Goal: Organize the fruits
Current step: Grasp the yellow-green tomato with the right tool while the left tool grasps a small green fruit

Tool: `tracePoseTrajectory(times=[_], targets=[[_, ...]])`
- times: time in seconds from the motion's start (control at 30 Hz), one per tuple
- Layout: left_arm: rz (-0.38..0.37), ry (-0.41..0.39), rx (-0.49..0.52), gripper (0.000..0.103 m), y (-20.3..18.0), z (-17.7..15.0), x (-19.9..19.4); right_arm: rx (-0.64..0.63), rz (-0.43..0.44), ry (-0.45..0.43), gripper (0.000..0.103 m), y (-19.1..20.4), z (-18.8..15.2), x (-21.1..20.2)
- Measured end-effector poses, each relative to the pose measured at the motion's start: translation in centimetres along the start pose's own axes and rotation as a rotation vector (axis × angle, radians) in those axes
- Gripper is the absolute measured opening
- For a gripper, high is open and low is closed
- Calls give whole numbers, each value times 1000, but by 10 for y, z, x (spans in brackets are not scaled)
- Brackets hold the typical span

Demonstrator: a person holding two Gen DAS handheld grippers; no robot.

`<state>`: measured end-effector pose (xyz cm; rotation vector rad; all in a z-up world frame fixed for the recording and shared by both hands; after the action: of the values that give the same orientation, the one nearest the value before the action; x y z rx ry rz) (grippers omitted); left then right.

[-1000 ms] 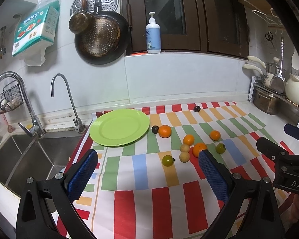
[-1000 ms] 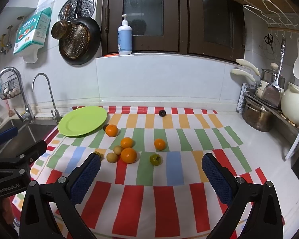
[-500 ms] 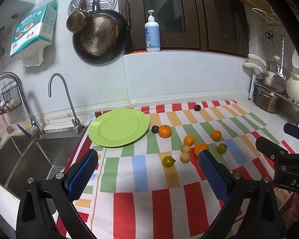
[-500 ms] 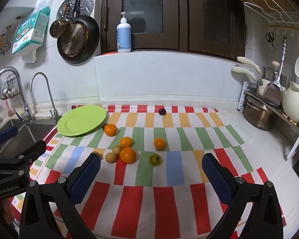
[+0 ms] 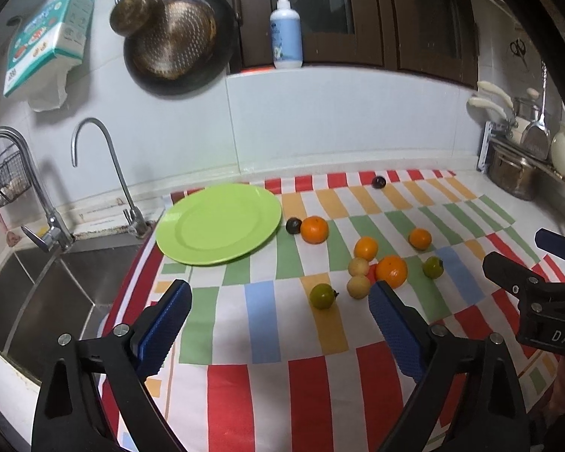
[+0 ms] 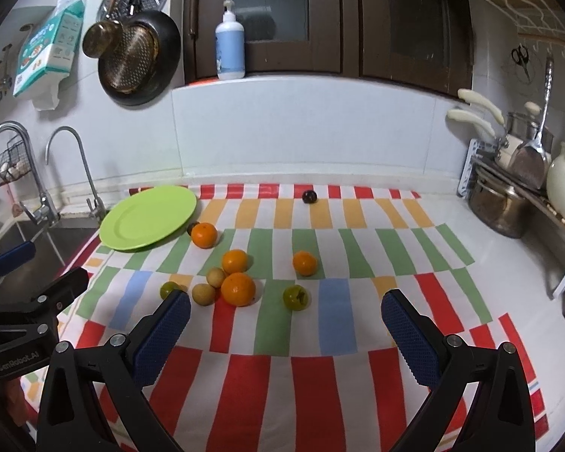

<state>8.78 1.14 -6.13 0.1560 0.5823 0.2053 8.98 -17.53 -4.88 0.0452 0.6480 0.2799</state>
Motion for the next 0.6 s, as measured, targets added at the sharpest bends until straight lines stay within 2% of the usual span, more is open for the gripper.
tracePoseTrajectory(times=[0.33,0.6], targets=[[-62,97,36,75,-16,-7,43,64,10,126,93,-16,-12,47],[-121,171,87,65,-36,-12,78,87,-3,183,82,-27,-14,76]])
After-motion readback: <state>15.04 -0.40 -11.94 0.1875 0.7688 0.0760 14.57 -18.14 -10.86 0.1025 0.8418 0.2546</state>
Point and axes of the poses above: each gripper's, at about its wrist camera, not at the fingertips, and x roughly the way its jaws point, y to its left, z to its top, the point moved 7 cm from there along x, roughly the way its jaws point, and after that the axes turned 12 degrees about z, right-handed, at the moved point
